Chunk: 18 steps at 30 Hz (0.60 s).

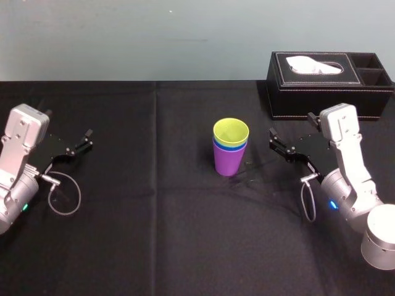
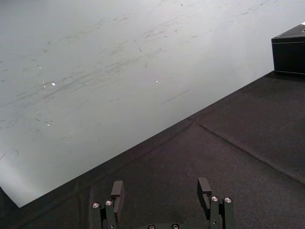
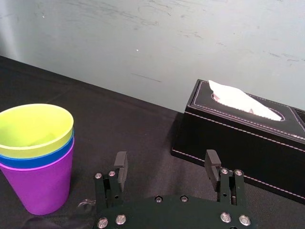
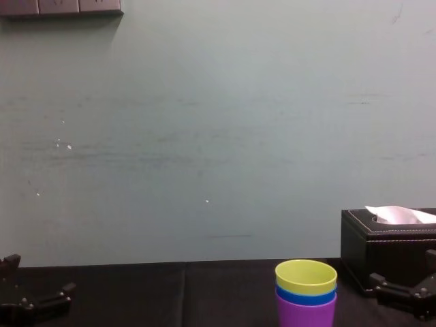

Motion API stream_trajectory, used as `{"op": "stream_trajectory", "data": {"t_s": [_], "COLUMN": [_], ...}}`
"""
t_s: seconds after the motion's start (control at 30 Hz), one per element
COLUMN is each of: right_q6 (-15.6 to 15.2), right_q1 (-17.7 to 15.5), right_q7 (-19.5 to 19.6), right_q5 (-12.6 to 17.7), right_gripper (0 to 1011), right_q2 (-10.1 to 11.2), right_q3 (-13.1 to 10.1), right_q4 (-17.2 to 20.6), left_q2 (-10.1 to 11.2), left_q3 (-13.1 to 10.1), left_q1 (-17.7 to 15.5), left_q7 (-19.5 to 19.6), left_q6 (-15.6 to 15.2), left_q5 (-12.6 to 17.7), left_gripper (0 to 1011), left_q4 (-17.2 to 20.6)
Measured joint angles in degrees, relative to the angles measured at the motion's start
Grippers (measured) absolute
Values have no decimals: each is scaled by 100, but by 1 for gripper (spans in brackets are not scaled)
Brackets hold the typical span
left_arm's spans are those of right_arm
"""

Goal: Stack the three plastic cups sequentially using one hand.

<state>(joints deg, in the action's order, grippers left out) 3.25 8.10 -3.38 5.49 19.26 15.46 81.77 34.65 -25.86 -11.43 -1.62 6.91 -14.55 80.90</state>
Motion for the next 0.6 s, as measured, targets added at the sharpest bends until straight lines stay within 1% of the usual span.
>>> {"op": "stream_trajectory", "data": {"t_s": [0.6], "right_q6": [0], "right_q1": [0], "right_q7": [0], "right_q5": [0], "right_gripper": [1003], "right_q2": [0], "right_q3": [0], "right_q4": [0], "left_q2": [0], "left_q3": [0], "left_q1": [0], "left_q7": [0], "left_q6": [0], "left_q5": [0], "left_gripper": [1011], "left_q4": [0]}}
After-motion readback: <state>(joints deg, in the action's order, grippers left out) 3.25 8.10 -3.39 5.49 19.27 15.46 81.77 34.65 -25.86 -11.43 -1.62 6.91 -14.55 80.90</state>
